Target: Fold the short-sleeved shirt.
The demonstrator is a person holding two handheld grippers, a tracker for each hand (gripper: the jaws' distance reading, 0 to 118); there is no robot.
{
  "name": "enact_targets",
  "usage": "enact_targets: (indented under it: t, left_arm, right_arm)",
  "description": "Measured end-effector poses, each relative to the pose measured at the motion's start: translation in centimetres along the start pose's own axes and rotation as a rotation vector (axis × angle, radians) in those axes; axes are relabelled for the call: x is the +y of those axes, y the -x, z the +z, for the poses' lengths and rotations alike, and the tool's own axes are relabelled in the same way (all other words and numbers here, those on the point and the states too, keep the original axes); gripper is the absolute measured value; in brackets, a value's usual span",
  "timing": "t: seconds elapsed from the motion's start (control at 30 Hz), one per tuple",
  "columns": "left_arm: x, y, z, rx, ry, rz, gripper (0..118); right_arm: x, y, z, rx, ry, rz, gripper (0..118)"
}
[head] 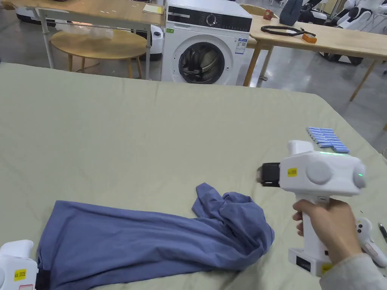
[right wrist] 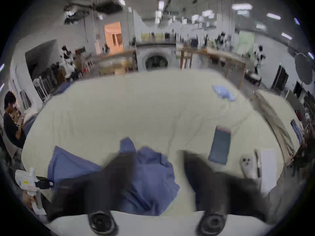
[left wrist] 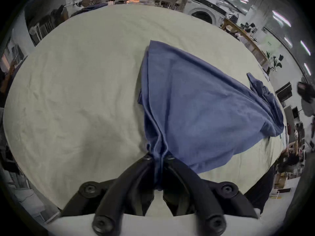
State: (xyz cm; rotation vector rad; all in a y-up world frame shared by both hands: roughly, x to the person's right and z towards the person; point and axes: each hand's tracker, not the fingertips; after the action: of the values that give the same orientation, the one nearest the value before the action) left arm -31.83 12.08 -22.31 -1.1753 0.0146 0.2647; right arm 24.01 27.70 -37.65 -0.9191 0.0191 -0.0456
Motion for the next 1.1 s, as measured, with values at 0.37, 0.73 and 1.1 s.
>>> enact_targets:
  t: [0.37,0.73,1.1]
  left_arm:
    - [0.3,0.2,-0.2,0.007,0.020,0.010,1]
    - [0.9,0.1,1.2,-0.012,0.039,0.036,1]
    - [5.0,3.1,12.5,-0.119,-0.158,0.077,1]
  right_arm:
    - [-0.6,-2.9,-16.3,0.009,0.301,-0.201,95]
    - [0.4,-1.2,-10.1,-0.040,0.251,-0.015,0]
    - [6.2,-0.3,2.2,0.071,-0.018,0.007,0]
